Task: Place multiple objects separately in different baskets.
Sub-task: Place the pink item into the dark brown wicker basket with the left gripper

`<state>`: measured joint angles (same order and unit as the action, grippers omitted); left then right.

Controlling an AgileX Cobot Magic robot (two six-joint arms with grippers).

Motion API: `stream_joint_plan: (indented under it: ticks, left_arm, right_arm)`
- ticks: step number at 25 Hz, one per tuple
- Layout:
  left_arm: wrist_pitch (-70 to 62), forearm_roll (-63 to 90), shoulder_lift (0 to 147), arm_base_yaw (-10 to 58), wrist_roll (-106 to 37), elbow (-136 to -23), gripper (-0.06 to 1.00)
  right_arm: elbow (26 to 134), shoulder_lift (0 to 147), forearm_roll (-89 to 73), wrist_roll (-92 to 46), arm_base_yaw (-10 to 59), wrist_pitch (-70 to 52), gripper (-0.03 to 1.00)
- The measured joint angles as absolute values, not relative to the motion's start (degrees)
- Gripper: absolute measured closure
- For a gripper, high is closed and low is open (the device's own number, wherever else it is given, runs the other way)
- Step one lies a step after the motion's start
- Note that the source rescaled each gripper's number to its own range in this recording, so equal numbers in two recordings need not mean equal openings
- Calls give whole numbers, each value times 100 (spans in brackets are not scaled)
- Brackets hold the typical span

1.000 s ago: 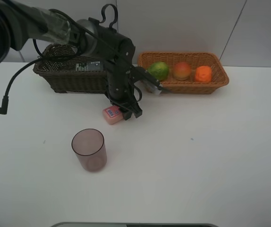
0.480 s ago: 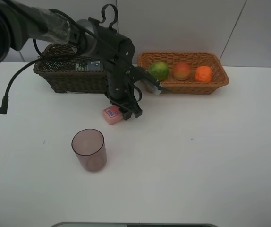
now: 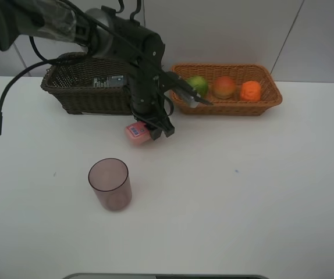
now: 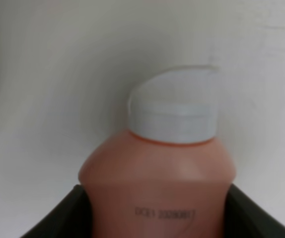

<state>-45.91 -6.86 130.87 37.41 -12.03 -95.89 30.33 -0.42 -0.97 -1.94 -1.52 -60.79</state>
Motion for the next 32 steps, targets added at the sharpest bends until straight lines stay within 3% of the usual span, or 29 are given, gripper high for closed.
stream_joint_plan:
  ticks: [14,32]
  left_arm:
    - [-5122,-742,12203,3619,-1193,-9589,31]
    - [-4733,-1022,12056,1974,1222,-10118,31]
  right_arm:
    - [3033,-42,-97,-194,-152,-6079,19]
    - [3033,-42,-97,-194,-152,-6079,19]
